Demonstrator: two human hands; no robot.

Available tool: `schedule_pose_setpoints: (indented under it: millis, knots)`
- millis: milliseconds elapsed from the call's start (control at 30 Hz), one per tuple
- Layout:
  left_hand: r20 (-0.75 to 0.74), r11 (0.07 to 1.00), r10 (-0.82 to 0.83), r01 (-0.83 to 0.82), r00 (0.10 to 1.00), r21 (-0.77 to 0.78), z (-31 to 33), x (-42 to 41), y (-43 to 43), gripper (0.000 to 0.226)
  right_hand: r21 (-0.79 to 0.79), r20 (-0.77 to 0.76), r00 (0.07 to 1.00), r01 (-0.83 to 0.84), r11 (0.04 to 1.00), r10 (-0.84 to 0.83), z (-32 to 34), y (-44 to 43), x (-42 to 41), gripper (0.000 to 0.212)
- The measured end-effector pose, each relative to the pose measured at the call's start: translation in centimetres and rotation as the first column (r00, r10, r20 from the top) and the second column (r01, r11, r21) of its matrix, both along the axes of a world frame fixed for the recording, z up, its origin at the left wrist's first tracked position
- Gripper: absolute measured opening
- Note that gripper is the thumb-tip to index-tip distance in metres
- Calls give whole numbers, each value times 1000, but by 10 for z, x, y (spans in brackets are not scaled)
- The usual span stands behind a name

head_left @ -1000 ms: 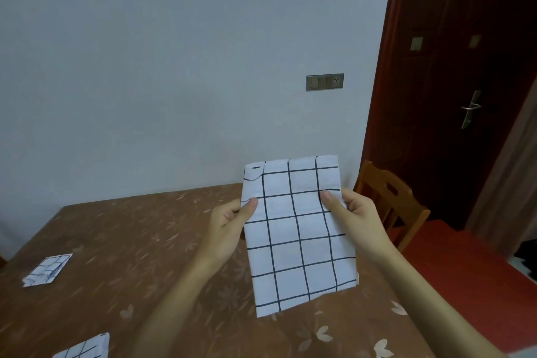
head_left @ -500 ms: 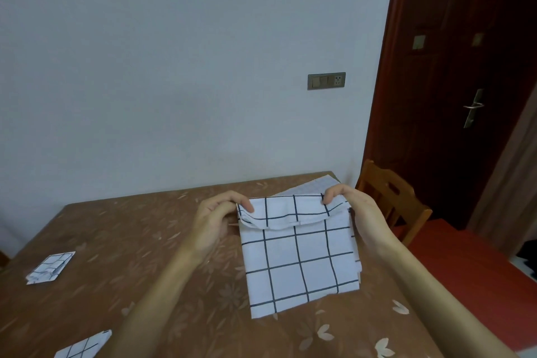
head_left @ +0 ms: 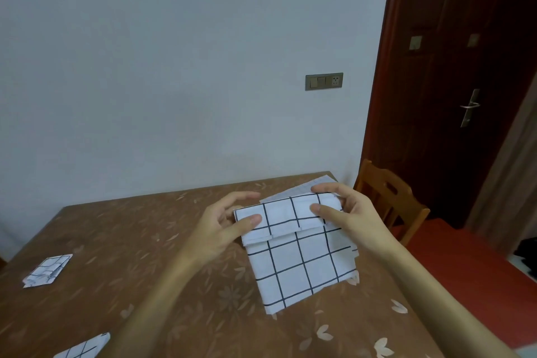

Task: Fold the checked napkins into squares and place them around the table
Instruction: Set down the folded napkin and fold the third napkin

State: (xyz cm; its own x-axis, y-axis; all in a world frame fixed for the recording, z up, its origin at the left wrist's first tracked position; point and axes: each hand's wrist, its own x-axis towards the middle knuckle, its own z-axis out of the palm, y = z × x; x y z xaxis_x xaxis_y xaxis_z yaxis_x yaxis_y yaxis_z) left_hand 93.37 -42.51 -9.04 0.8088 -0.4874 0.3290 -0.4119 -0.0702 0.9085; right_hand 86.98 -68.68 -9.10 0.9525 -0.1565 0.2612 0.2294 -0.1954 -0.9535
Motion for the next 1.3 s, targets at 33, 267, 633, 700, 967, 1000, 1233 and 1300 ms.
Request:
schedule_pose_setpoints:
  millis: [33, 267, 633, 700, 967, 1000, 1233, 1300]
  knots:
    - [38, 999, -9, 7, 999, 47, 0, 1, 1, 40, -28, 5, 1000, 4, 1000, -4, 1, 1, -1, 30]
    - [-21, 972, -59, 62, 998, 226, 6, 1, -5, 19, -152, 2, 999, -46, 987, 46, 0, 6, 0, 48]
    - [-8, 990, 41, -39, 999, 138, -6, 6, -9, 12, -105, -63, 997, -57, 993, 50, 4, 2, 2, 51]
    - [-31, 992, 111, -109, 993, 59, -7, 7, -7, 10, -89, -99, 995, -21, 996, 12, -1, -3, 1, 54]
    - [-250, 964, 161, -206, 955, -165, -16, 4, -15, 29, 322, -256, 944, -118, 939, 206, -14, 4, -5, 40]
    - [-255, 966, 158, -202, 954, -158, -16, 2, -17, 26, 302, -260, 944, -121, 946, 204, -13, 6, -5, 31]
    - [-270, 979, 189, -202, 944, -19, -7, -2, -18, 23, 59, -241, 962, -113, 992, 124, -6, 8, -12, 19]
    - [-249, 979, 196, -203, 948, -4, -8, 1, -15, 21, 94, -233, 963, -113, 989, 132, -6, 6, -13, 20]
